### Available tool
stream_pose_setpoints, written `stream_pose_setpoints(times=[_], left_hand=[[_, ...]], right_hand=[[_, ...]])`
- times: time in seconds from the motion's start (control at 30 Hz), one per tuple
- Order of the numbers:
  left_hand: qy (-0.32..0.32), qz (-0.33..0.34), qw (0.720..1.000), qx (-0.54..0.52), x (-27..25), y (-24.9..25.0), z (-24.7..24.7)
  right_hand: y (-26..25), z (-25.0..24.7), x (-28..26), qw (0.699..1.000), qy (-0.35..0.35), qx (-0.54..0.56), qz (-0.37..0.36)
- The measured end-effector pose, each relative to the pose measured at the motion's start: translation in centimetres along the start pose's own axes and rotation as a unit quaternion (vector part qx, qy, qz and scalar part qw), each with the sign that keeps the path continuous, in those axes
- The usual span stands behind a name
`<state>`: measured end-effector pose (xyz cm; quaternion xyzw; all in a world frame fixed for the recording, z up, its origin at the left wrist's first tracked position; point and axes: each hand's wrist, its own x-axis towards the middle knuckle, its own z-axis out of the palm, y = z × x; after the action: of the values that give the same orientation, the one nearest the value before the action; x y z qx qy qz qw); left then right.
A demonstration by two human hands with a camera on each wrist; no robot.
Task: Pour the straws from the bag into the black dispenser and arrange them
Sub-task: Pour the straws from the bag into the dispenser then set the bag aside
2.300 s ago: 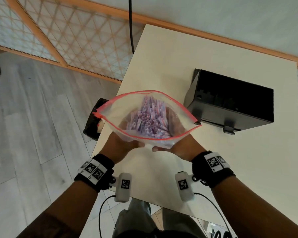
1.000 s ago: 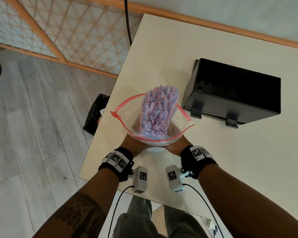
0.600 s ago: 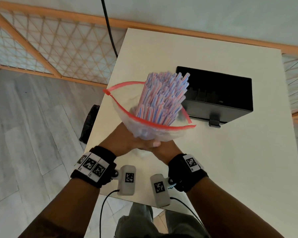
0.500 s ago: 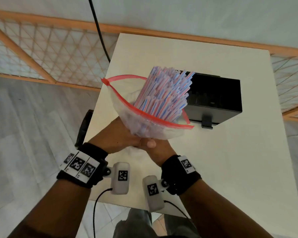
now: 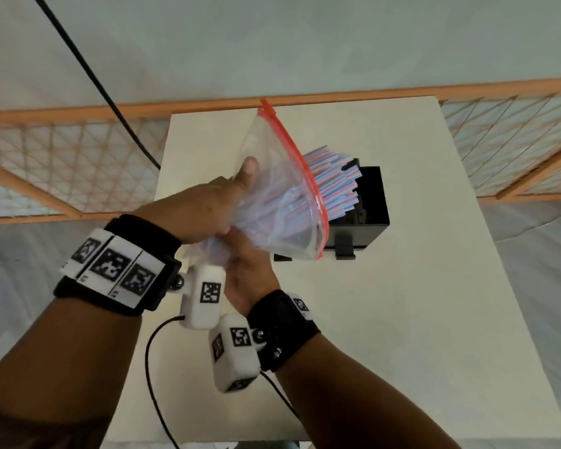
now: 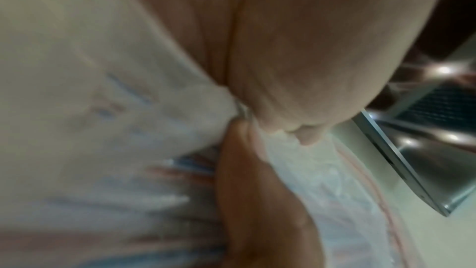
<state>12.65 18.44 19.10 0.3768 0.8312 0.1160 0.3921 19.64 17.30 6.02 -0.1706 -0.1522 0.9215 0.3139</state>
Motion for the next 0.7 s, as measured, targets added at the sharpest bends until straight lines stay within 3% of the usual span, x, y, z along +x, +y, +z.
stream_pose_setpoints(times=[0.23,0.43,0.7], left_hand=[[-0.005,0.066,0.986,0.153,2.8,2.8,-1.7],[-0.06,0.056,0.967,0.24,5.7,4.9,-2.3],[-0.101,0.011,0.926,0.365,8.8,6.8,-2.3]], right_hand=[[-1.0,0.2,2.3,0.999,0.0,0.051,0.017],[-2.2,0.9,2.7,0.995,0.023,0.077,0.061],[-4.4,0.9,2.6,0.988,0.001,0.113,0.104]])
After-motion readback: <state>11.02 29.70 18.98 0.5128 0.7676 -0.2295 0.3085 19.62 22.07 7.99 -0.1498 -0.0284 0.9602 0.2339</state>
